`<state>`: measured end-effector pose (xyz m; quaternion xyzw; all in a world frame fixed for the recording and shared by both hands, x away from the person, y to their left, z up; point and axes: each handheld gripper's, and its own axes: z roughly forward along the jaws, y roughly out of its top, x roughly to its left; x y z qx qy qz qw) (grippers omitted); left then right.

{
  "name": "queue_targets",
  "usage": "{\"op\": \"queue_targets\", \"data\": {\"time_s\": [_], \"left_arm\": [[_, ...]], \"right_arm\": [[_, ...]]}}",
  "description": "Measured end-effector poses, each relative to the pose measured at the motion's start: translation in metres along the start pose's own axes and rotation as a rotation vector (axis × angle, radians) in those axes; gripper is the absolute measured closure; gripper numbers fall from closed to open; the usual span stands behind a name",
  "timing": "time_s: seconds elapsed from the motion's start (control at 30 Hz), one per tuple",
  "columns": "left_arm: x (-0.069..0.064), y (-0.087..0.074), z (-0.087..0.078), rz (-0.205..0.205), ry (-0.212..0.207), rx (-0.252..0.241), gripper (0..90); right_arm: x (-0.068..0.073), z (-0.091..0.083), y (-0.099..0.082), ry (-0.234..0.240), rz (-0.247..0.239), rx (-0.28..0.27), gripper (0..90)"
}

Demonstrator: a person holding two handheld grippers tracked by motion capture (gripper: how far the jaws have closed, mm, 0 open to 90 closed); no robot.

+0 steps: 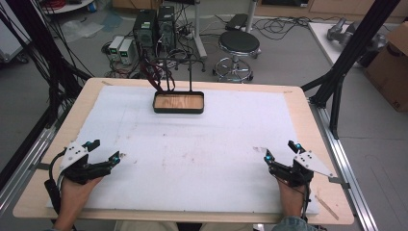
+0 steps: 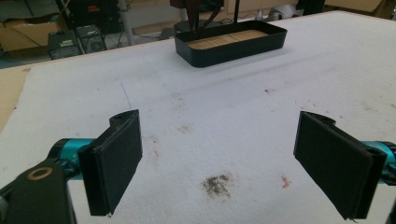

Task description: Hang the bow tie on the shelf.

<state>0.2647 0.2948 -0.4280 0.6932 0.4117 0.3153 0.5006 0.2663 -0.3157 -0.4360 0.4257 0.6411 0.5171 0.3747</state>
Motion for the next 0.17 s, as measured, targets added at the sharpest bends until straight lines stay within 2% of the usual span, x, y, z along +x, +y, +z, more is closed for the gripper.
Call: {"op": "queue_targets", "data": {"time_s": [0.17], "left_arm": [[-0.0005, -0.0014, 0.0018, -0.004, -0.001, 0.005, 15.8]], "right_arm": [[0.0004, -0.0002, -0.0001, 0.002, 0.002, 0.002, 11.7]]}}
